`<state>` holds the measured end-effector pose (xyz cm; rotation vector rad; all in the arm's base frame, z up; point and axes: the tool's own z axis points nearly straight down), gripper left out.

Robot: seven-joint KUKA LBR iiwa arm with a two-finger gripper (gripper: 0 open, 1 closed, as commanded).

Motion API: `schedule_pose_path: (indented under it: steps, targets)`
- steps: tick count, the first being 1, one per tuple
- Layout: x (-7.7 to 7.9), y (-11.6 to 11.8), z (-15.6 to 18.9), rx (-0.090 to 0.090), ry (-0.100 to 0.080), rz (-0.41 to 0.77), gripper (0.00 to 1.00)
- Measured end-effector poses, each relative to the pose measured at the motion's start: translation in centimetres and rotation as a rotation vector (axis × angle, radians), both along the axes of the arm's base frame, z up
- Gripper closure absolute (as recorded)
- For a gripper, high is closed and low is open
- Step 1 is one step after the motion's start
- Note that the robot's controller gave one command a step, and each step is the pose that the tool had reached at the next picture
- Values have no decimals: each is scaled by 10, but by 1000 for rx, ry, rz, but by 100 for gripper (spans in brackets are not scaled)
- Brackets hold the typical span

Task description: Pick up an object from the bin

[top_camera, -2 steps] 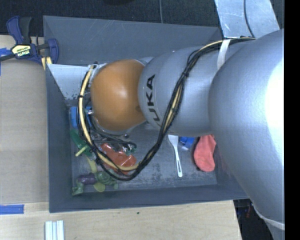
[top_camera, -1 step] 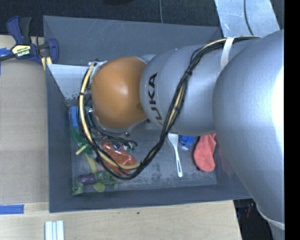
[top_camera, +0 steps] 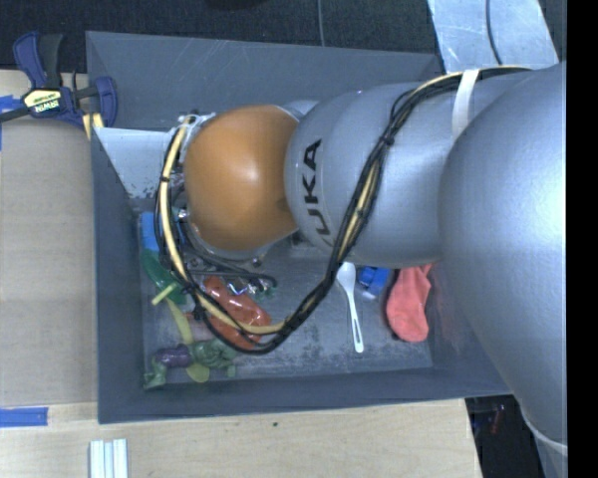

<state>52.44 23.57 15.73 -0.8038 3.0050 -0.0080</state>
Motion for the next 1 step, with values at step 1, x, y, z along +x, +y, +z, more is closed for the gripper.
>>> schedule_pose_path:
  steps: [1]
  targets:
    - [0, 0, 27, 0, 1, -1, 100]
